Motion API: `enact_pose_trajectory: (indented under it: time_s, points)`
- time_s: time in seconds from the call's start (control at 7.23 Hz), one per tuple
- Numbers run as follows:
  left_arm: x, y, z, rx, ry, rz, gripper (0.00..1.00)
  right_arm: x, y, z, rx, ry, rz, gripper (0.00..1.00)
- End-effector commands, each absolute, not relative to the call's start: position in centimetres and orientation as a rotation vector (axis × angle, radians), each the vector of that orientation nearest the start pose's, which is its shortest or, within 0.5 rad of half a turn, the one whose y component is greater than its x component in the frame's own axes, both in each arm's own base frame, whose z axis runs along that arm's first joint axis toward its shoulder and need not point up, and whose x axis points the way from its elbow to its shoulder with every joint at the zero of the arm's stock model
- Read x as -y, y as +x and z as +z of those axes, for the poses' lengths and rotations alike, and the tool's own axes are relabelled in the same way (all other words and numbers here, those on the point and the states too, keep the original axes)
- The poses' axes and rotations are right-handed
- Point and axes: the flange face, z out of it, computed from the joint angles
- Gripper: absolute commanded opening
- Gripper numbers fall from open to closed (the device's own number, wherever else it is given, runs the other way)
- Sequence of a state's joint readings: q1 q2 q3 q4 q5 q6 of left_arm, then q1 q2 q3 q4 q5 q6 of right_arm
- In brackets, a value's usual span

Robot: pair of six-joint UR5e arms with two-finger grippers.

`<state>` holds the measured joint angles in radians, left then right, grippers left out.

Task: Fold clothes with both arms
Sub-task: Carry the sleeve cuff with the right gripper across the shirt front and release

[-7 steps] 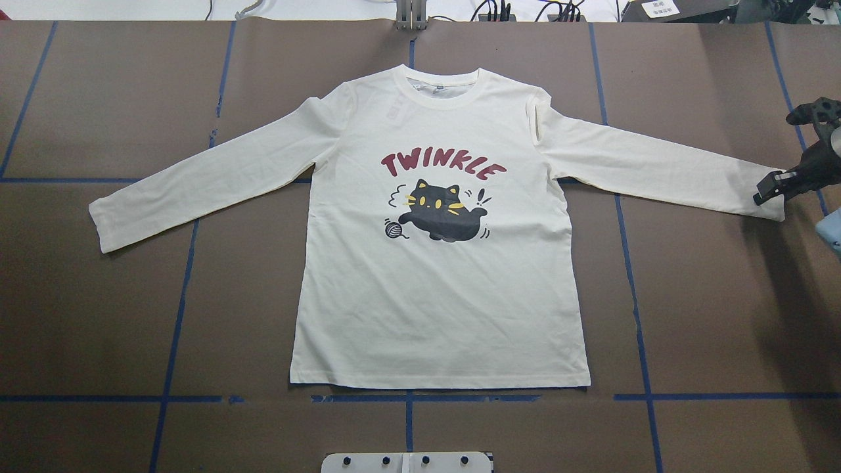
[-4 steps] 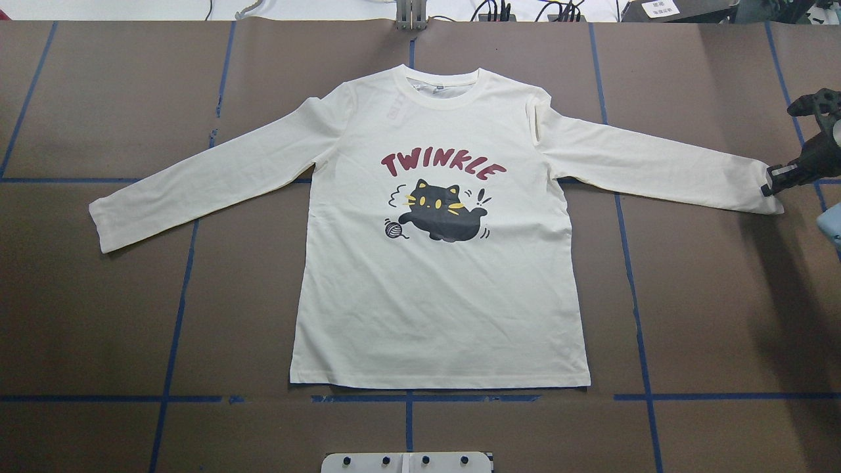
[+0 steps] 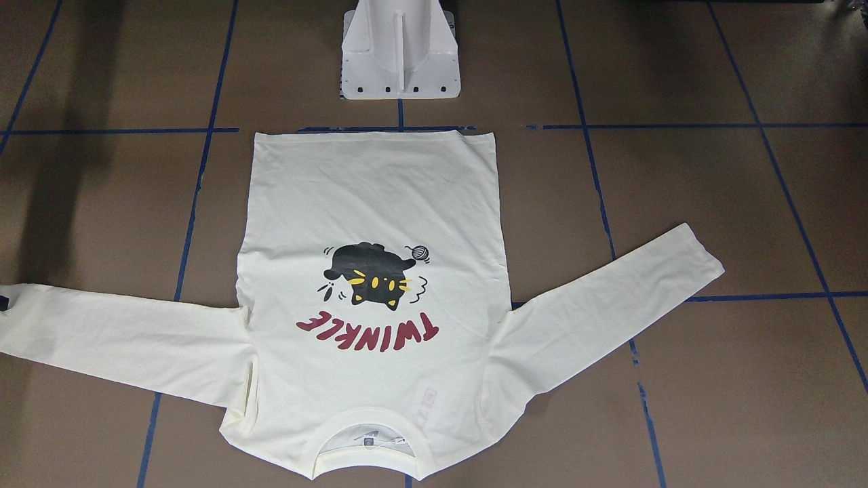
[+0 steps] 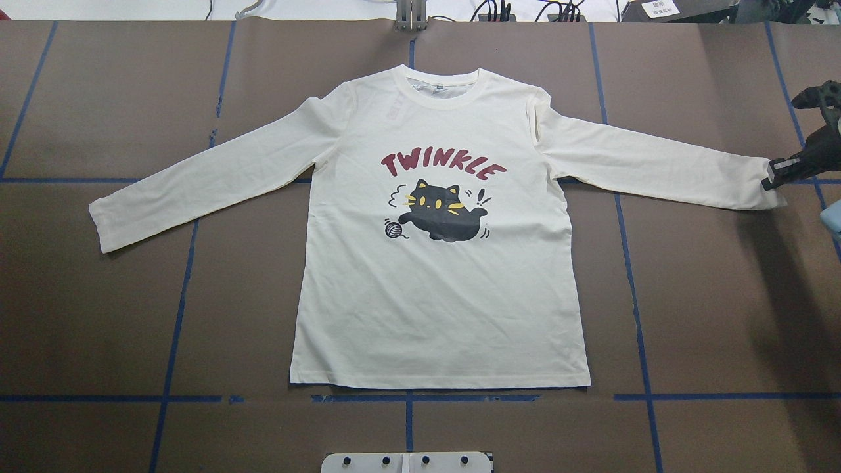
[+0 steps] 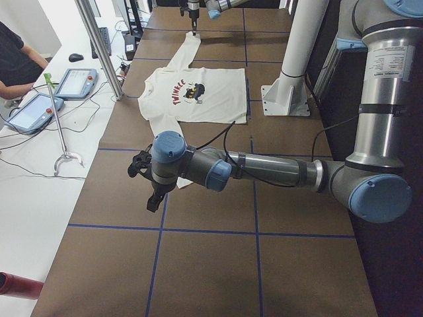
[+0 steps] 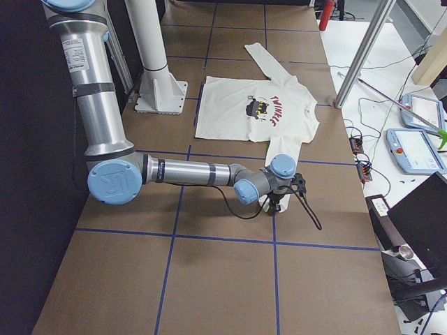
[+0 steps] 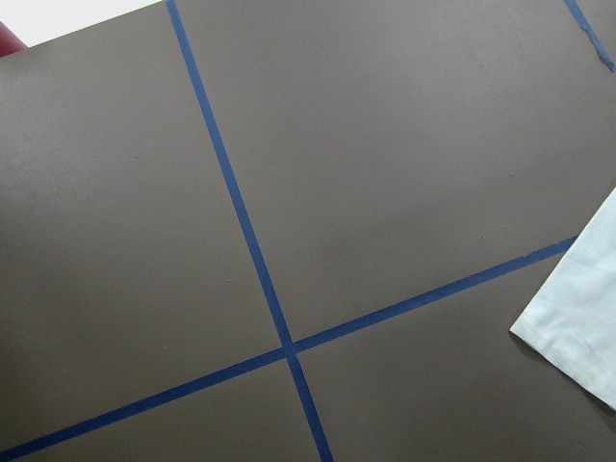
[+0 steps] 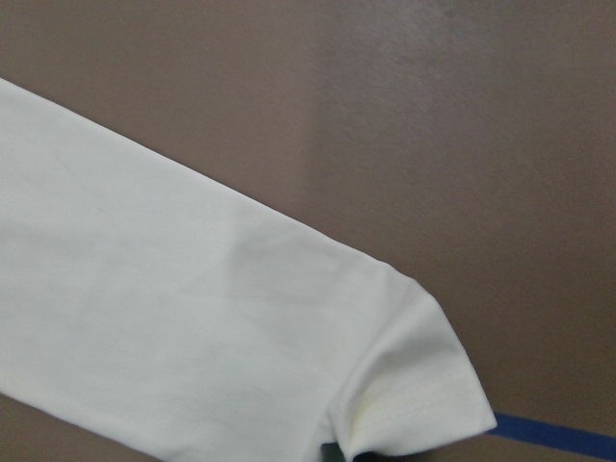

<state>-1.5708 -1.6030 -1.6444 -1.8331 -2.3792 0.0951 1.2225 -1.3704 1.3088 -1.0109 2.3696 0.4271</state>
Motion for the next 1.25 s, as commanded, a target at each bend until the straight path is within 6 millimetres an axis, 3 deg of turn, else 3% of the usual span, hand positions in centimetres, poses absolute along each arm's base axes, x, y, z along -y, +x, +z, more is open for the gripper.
enact_pose_trajectory:
  time_s: [0.0,0.28,0.42,0.55,0.69,0.83,0.97,1.11]
  points:
    - [52.1,-6.1,57.4,-0.783,0.386,0.238,1.00,60.4,-17.5,50.4,1.034,0.149,-0.014,0.00]
    - [52.1,-6.1,57.6,-0.783,0.382,0.236,1.00,62.1,-24.0,37.1,1.153,0.151,0.030,0.00]
    - [52.2,-6.1,57.7,-0.783,0.380,0.235,1.00,62.1,-28.1,30.8,1.206,0.144,0.012,0.00]
    - [52.2,-6.1,57.9,-0.782,0.377,0.234,1.00,61.4,-32.5,23.4,1.269,0.156,-0.048,0.00]
    - [52.2,-6.1,58.1,-0.783,0.372,0.231,1.00,59.8,-35.3,17.7,1.330,0.161,-0.086,0.00]
    - [52.3,-6.1,58.1,-0.783,0.372,0.231,1.00,57.5,-36.6,15.3,1.416,0.188,-0.125,0.00]
    - [52.3,-6.1,58.1,-0.781,0.372,0.231,1.00,55.0,-39.1,14.7,1.480,0.195,-0.145,0.00]
    - [52.3,-6.1,58.1,-0.781,0.372,0.231,1.00,52.5,-43.0,14.6,1.487,0.225,-0.153,0.00]
